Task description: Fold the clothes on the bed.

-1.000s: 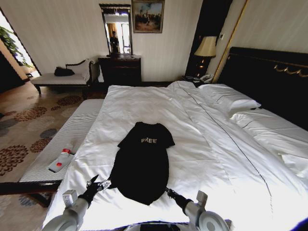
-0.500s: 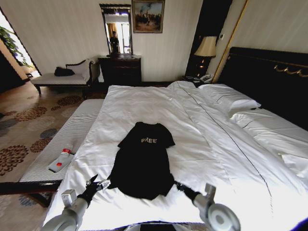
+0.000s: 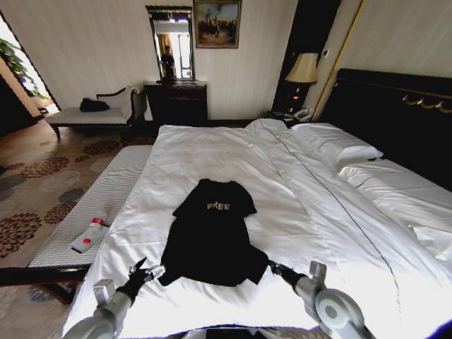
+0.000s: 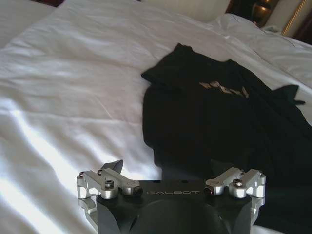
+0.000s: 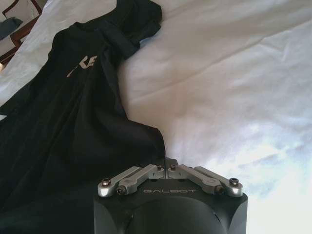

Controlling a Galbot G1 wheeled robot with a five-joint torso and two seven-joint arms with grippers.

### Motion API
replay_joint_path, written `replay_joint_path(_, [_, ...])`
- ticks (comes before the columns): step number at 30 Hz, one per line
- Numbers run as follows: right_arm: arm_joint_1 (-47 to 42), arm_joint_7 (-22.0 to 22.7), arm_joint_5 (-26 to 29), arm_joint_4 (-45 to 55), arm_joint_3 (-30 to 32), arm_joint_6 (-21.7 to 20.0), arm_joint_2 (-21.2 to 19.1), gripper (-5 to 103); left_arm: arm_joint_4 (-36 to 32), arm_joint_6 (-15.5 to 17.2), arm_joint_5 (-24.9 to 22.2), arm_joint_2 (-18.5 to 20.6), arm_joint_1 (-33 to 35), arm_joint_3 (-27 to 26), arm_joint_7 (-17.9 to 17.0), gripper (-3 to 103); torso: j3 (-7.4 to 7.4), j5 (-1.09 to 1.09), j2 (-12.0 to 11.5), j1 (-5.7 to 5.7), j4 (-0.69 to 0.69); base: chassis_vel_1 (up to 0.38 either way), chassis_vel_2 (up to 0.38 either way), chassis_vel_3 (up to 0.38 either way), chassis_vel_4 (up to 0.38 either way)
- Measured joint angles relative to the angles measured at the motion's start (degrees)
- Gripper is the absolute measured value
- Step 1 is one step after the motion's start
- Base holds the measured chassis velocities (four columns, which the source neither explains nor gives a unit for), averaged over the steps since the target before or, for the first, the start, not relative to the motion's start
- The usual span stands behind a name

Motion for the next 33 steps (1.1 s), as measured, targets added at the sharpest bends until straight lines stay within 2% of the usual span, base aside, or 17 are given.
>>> replay_joint_path(5, [-0.2,0.0,-0.8,-0.3,-0.7,0.0,0.7,0,0.9,-1.0,1.9,0.1,2.2,0.9,1.1,100,0.00,0.01,0.0,0.00,0.01,0.000,0.000,0.000,0.000])
replay_joint_path(10, [-0.2,0.1,-0.9,-0.9,-1.0,0.0,0.8,0,3.3,-1.8,2.7,-0.4,0.5,1.3,0.9,100,0.00,0.00,0.0,0.00,-0.01,0.000,0.000,0.000,0.000])
replay_joint_path(18, [-0.3,0.4,-0.7,-1.1,-0.9,0.0,0.7,0,5.8,-1.5,2.1,-0.4,-2.8,5.3,-0.2,102,0.00,0.00,0.0,0.00,0.00,0.000,0.000,0.000,0.000])
replay_joint_path(23, [-0.4,0.4,-0.7,-1.3,-0.9,0.0,0.8,0,6.7,-1.3,1.8,-0.7,-3.7,6.4,-0.6,93,0.00,0.00,0.0,0.00,0.00,0.000,0.000,0.000,0.000])
replay_joint_path(26, [-0.4,0.6,-0.7,-1.3,-1.2,0.0,1.1,0,7.3,-1.3,1.5,-1.1,-4.5,6.9,-1.1,77,0.00,0.00,0.0,0.00,0.00,0.000,0.000,0.000,0.000])
replay_joint_path(27, [-0.4,0.6,-0.7,-1.3,-1.2,0.0,1.1,0,7.3,-1.3,1.5,-1.1,-4.5,6.9,-1.1,77,0.00,0.00,0.0,0.00,0.00,0.000,0.000,0.000,0.000])
replay_joint_path(29, [-0.3,0.9,-0.7,-1.3,-1.3,0.0,1.2,0,7.5,-1.6,1.4,-1.3,-4.6,6.9,-1.2,66,0.00,0.00,0.0,0.00,0.00,0.000,0.000,0.000,0.000])
replay_joint_path(30, [-0.3,1.0,-0.7,-1.3,-1.4,0.0,1.2,-2,7.5,-1.6,1.3,-1.4,-4.5,6.9,-1.2,66,0.00,0.00,0.0,0.00,0.00,0.000,0.000,0.000,0.000])
replay_joint_path(31, [-0.3,1.3,-0.7,-1.2,-1.4,0.0,1.3,3,7.6,-1.8,1.4,-1.5,-4.4,6.9,-1.1,61,0.00,0.00,0.0,0.00,0.00,0.000,0.000,0.000,0.000])
replay_joint_path(32, [-0.3,1.3,-0.7,-1.2,-1.4,0.0,1.3,3,7.6,-1.8,1.4,-1.5,-4.4,6.9,-1.1,61,0.00,0.00,0.0,0.00,0.00,0.000,0.000,0.000,0.000])
replay_joint_path(33, [-0.3,1.6,-0.7,-1.1,-1.4,0.0,1.3,7,7.8,-2.1,1.8,-1.5,-4.4,7.0,-1.0,56,0.00,0.01,0.0,0.00,0.01,0.000,0.000,0.000,0.000])
